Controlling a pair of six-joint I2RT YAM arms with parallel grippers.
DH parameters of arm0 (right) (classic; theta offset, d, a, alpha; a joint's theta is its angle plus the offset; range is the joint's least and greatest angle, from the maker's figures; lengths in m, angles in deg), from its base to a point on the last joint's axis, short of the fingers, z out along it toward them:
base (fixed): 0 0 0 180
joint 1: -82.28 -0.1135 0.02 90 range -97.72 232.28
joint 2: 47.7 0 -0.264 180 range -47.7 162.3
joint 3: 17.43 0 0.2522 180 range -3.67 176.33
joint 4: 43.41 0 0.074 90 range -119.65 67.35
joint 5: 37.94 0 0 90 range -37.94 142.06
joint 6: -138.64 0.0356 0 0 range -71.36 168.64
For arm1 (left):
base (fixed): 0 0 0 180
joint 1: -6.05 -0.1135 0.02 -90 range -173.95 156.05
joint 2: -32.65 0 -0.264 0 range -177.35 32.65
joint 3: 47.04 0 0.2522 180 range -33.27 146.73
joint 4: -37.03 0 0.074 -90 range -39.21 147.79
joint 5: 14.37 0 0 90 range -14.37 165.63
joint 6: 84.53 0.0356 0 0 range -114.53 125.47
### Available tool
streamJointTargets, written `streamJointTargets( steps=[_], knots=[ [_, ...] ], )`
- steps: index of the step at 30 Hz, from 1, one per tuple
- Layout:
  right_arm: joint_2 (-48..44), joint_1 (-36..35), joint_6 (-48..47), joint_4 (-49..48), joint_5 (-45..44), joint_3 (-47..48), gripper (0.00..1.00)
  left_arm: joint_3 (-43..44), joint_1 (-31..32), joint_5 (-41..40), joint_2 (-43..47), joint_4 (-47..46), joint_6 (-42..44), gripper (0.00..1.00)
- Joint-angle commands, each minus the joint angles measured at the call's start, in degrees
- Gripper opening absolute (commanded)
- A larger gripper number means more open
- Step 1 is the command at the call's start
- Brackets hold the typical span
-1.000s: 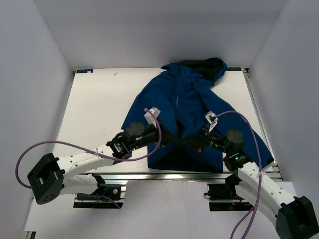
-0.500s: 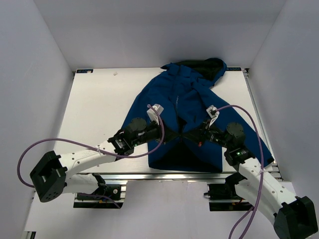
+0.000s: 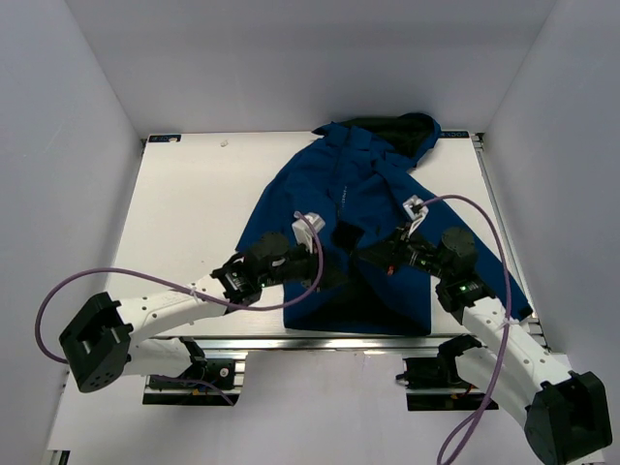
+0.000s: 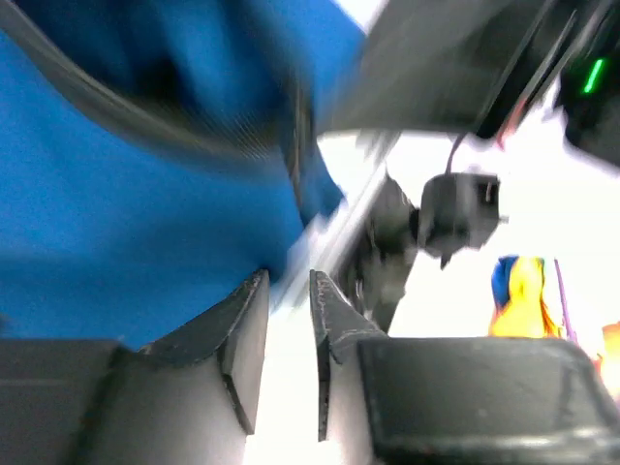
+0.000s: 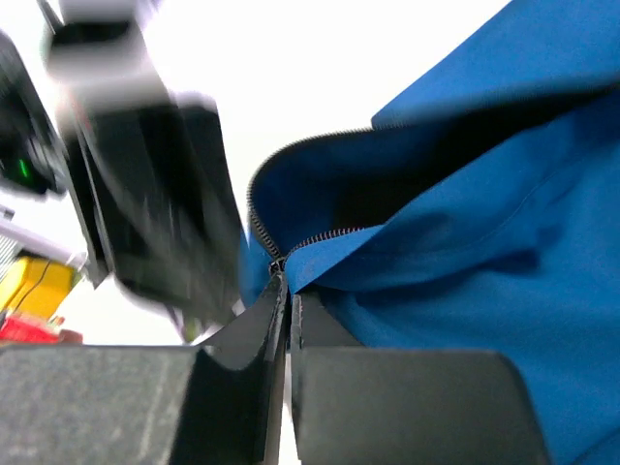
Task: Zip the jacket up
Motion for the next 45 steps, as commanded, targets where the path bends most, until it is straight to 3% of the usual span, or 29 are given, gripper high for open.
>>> streamJointTargets(
  steps=[1, 4, 6, 9, 17, 22, 28, 36, 39, 45],
  knots=[
    [1.1, 1.5, 3.2, -13.5, 1.4, 1.3, 0.00, -1.8, 1.8, 5.8, 0.0, 4.8, -2.3, 0.35],
    [0.5, 1.0, 3.9, -14.6, 3.9, -1.6, 0.00, -1.8, 1.5, 4.4, 1.0, 3.0, -3.1, 0.53],
    [-0.9, 0.4, 2.0, -10.9, 3.8, -2.5, 0.00, -2.1, 1.2, 1.9, 2.5, 2.6, -3.7, 0.74],
    [-2.9, 0.3, 1.2, -8.2, 3.5, -3.9, 0.00, -4.0, 0.3, 1.8, 4.5, 0.4, -5.2, 0.83],
    [-3.9, 0.3, 1.5, -6.9, 6.3, -4.7, 0.00, -6.5, -3.2, 1.3, 9.4, 1.7, -7.5, 0.90],
    [-3.8, 0.3, 2.1, -6.9, 8.1, -4.6, 0.00, -10.5, -6.5, 5.1, 8.1, -5.6, -12.2, 0.90],
    [-3.5, 0.2, 2.4, -7.4, 8.4, -4.9, 0.00, -10.6, -8.7, 14.4, -1.0, -23.9, -16.5, 0.84],
    [-3.2, 0.0, 0.9, -4.9, 7.3, -5.1, 0.00, -10.9, -10.7, 23.2, -10.5, -41.7, -24.5, 0.80],
    [-2.9, 0.0, 0.7, -4.9, 7.2, -5.4, 0.00, -11.2, -11.1, 24.0, -12.1, -46.1, -26.6, 0.76],
    [-2.5, -0.1, 0.7, -4.8, 7.2, -5.9, 0.00, -10.5, -11.1, 26.1, -16.6, -55.4, -30.7, 0.55]
  ],
)
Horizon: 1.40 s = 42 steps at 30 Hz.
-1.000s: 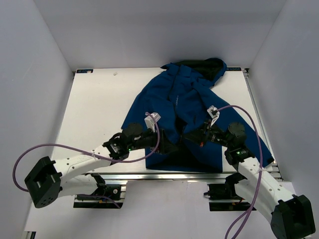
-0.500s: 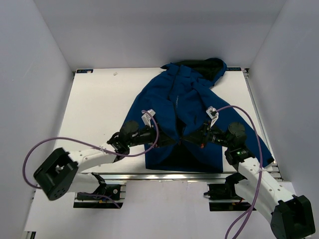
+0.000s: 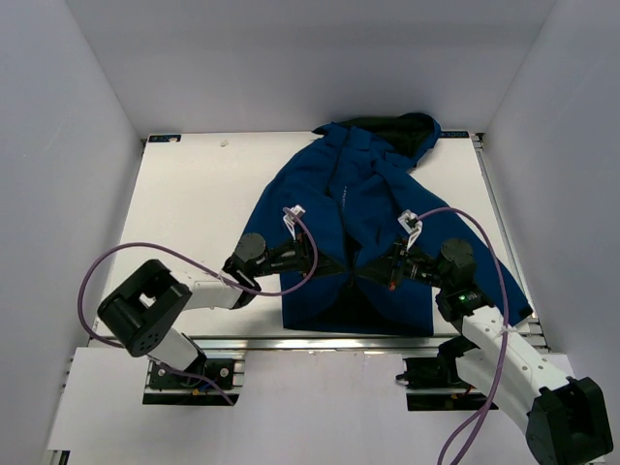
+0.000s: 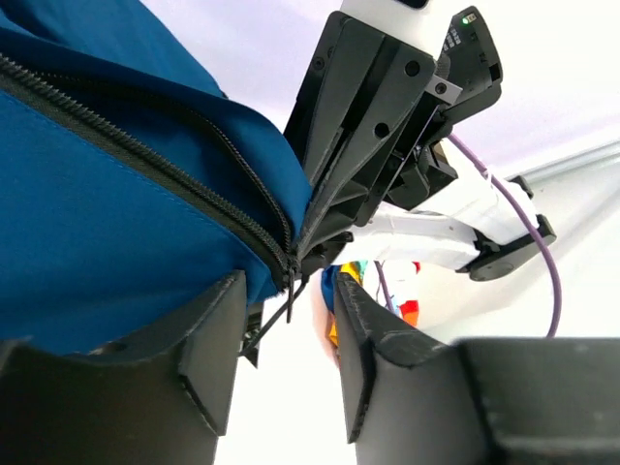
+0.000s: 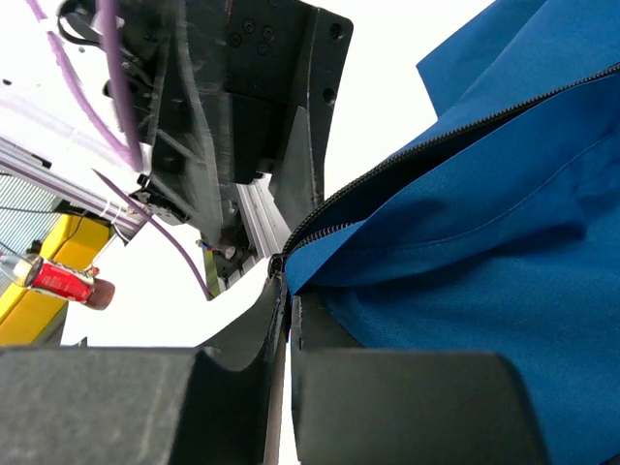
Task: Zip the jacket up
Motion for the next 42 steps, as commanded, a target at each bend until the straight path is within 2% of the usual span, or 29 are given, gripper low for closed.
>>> streamJointTargets(
  steps=[1, 10, 15, 16, 18, 20, 22, 23, 24, 27, 29, 32, 37, 42],
  knots=[
    [-0.2, -0.4, -0.9, -1.6, 0.2, -0.2, 0.00, 0.7, -0.1, 3.3, -2.3, -10.1, -3.6, 0.50],
    [-0.9, -0.5, -1.6, -0.3, -0.9, 0.3, 0.00, -2.1, -0.3, 4.0, -6.7, -21.2, -10.2, 0.44],
    [-0.5, -0.5, -0.4, -2.5, 0.7, 0.1, 0.00, -1.0, -0.3, 4.6, -6.9, -19.6, -10.4, 0.44],
    [-0.6, -0.4, -0.4, -2.5, 0.7, 0.1, 0.00, -1.1, -0.3, 4.5, -6.9, -18.5, -10.4, 0.50],
    [-1.5, -0.5, -0.7, -2.3, 0.2, 0.7, 0.00, -1.9, -0.4, 4.0, -6.7, -17.2, -10.2, 0.68],
    [-2.1, -0.5, -1.4, -1.0, -0.1, 1.6, 0.00, -2.4, -0.4, 3.6, -5.2, -13.1, -8.0, 0.79],
    [-2.7, -0.5, -2.8, 1.6, -0.1, 3.4, 0.00, -2.2, -0.4, 2.6, -1.3, -3.2, -4.8, 0.98],
    [-2.9, -0.5, -3.0, 2.0, 0.3, 3.8, 0.00, -1.1, -0.4, 2.0, 0.4, 1.7, -0.3, 0.98],
    [-3.1, -0.5, -3.2, 2.6, 0.3, 4.5, 0.00, -0.2, -0.4, -0.4, 2.2, 13.9, 2.3, 0.98],
    [-3.1, -0.5, -2.8, 2.5, 1.0, 4.7, 0.00, 3.3, -0.1, -6.4, 8.8, 31.5, 11.3, 0.98],
    [-2.8, -0.6, -1.4, 0.3, 2.2, 4.1, 0.00, 4.0, -0.1, -7.7, 10.7, 33.8, 12.8, 0.98],
    [-2.6, -0.6, 1.6, -4.7, 4.2, 2.6, 0.00, 4.4, -0.1, -5.9, 7.5, 31.0, 10.9, 0.98],
    [-3.7, -1.1, 1.8, -6.4, 5.4, 2.4, 0.00, 5.2, 0.0, 3.0, -1.6, 17.0, 5.0, 0.98],
    [-3.1, -1.1, 1.7, -6.6, 5.1, 2.3, 0.00, 4.1, -0.1, 6.7, -5.9, 0.8, -1.8, 0.98]
  ],
)
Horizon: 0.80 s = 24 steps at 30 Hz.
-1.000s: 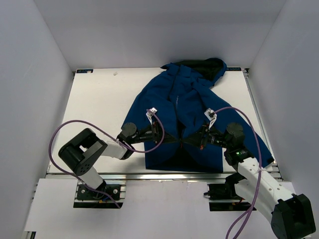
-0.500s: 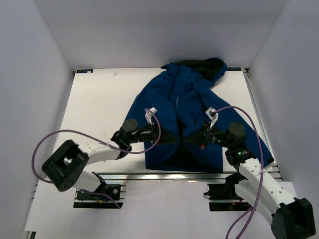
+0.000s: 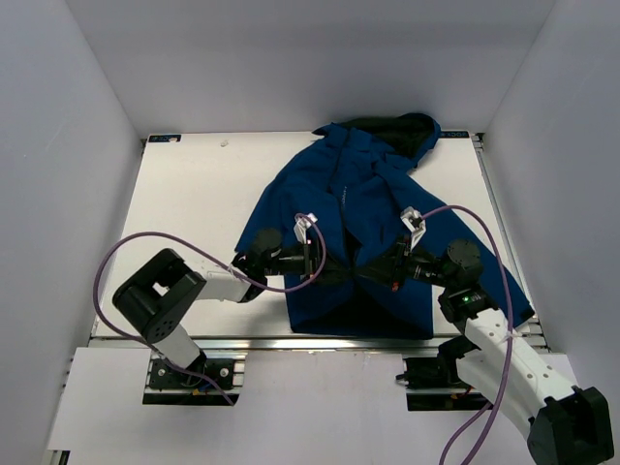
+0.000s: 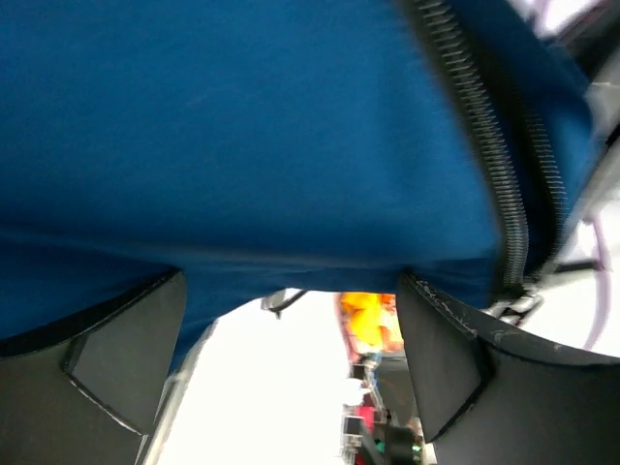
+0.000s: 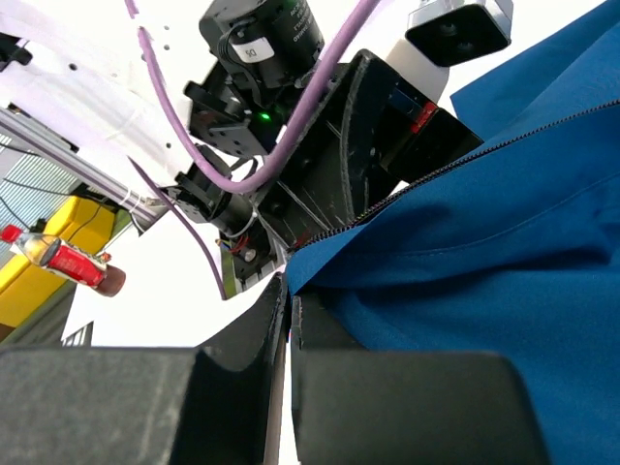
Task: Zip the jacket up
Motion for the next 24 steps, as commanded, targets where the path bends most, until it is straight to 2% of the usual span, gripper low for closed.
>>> streamJointTargets(
  steps=[1, 8, 9, 14, 16, 17, 20, 24],
  knots=[
    [0.1, -0.5, 1.2, -5.8, 2.3, 0.1, 0.00, -0.1, 0.2, 4.6, 0.1, -16.2, -6.2, 0.98],
    [1.1, -0.5, -0.6, -4.1, -0.9, -1.1, 0.00, -1.9, 0.0, 7.0, -4.7, -39.2, -15.9, 0.98],
    [1.1, -0.5, -1.1, -3.3, -1.4, -0.9, 0.00, -2.0, 0.0, 7.2, -5.5, -45.6, -17.2, 0.98],
    [1.9, -0.5, -1.5, -2.2, -2.4, -1.0, 0.00, -0.6, -0.1, 7.9, -11.8, -58.0, -25.0, 0.97],
    [1.9, -0.5, -1.8, -1.5, -2.6, -1.0, 0.00, -0.3, -0.2, 8.2, -12.7, -57.9, -26.0, 0.94],
    [1.8, -0.4, -2.4, -1.1, -2.9, -0.9, 0.00, -0.4, -0.2, 8.2, -12.7, -57.9, -26.1, 0.85],
    [1.0, -0.5, -3.8, 1.0, -4.0, -0.7, 0.00, -1.5, -0.4, 7.9, -11.0, -57.8, -25.4, 0.72],
    [0.5, -0.5, -4.6, 2.6, -4.1, -0.1, 0.00, -3.3, -0.9, 7.2, -8.2, -56.7, -23.9, 0.71]
  ],
)
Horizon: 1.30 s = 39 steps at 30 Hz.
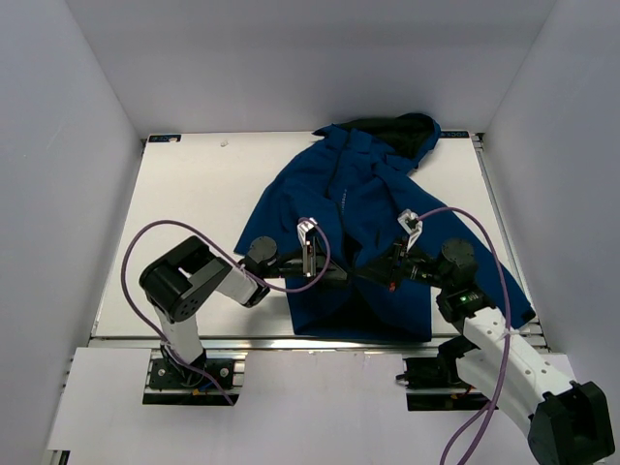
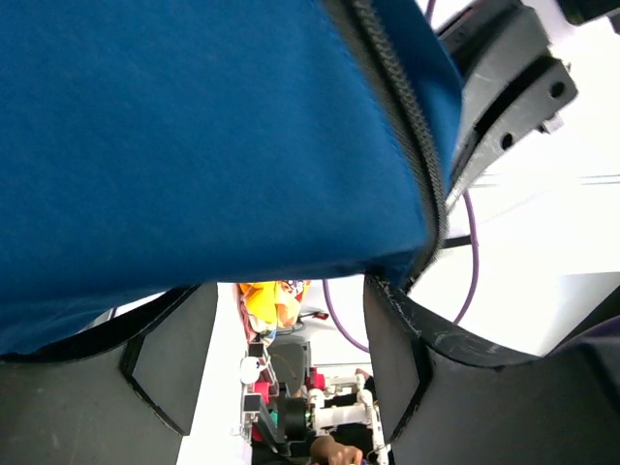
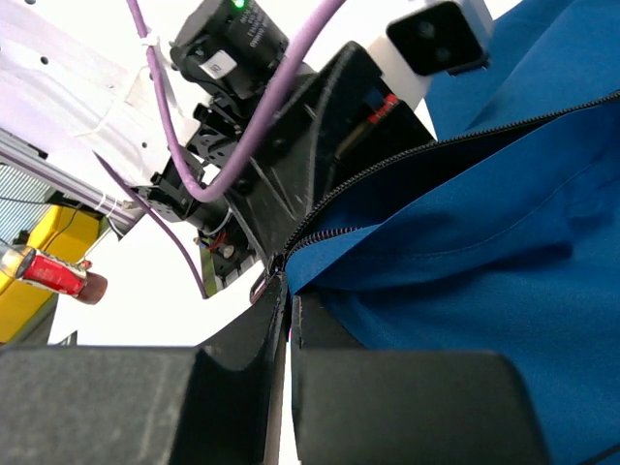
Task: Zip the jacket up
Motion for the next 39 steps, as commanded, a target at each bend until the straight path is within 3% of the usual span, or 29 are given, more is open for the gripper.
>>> streamJointTargets(
  steps=[1, 5, 9, 11, 12, 13, 15, 16, 17, 21, 26, 30, 31, 33, 39],
  knots=[
    [-1.2, -0.1, -2.0, 0.4, -0.7, 0.9, 0.00, -1.4, -0.7, 0.2, 3.8, -28.5, 0.2, 0.71],
    [-1.7, -0.2, -2.8, 2.7, -1.7, 1.7, 0.00, -1.7, -0.8, 0.3, 4.9, -27.2, 0.9, 0.74],
    [-3.0, -0.2, -3.2, 5.0, -2.9, 3.5, 0.00, -2.8, -1.3, -0.1, 12.3, -13.8, 9.2, 0.98],
    [-3.3, -0.2, -2.3, 7.2, -6.3, 4.7, 0.00, -3.0, -1.3, -2.1, 17.7, 3.1, 15.6, 0.98],
    [-3.5, -0.2, -2.2, 10.4, -7.3, 6.2, 0.00, -2.4, -1.2, -3.7, 17.7, 11.1, 25.2, 0.98],
    [-3.6, -0.2, -1.7, 11.8, -8.8, 7.0, 0.00, -1.4, -0.9, -6.2, 29.4, 31.9, 30.8, 0.98],
    [-3.9, -0.2, -0.3, 13.2, -9.3, 8.4, 0.00, 4.7, 2.6, -21.9, 37.6, 53.3, 47.0, 0.98],
    [-3.9, -0.2, 2.0, 13.2, -9.6, 8.6, 0.00, 6.4, 4.1, -28.1, 43.8, 66.3, 50.4, 0.98],
    [-3.9, -0.1, 3.1, 13.5, -9.9, 9.0, 0.00, 7.9, 5.2, -36.2, 46.3, 70.3, 52.7, 0.98],
    [-3.1, -0.2, 6.7, 16.6, -11.1, 12.6, 0.00, 6.3, 5.6, -42.1, 53.2, 76.0, 57.2, 0.98],
    [-2.7, -0.2, 9.6, 19.1, -11.6, 15.1, 0.00, 7.5, 8.9, -42.8, 47.3, 76.0, 59.5, 0.98],
    [-2.3, -0.2, 10.6, 20.3, -12.0, 17.0, 0.00, 9.1, 19.2, -52.8, 43.3, 75.2, 64.7, 0.98],
    [-2.1, -0.2, 11.1, 20.9, -12.3, 17.6, 0.00, 10.4, 22.3, -58.8, 42.4, 76.2, 66.3, 0.98],
    [-1.9, -0.2, 11.3, 21.4, -12.3, 18.0, 0.00, 12.1, 24.3, -63.2, 40.4, 77.1, 67.3, 0.93],
    [-2.4, -0.2, 12.8, 21.8, -13.3, 16.8, 0.00, 10.2, 25.9, -64.8, 41.3, 66.7, 68.9, 0.88]
  ],
)
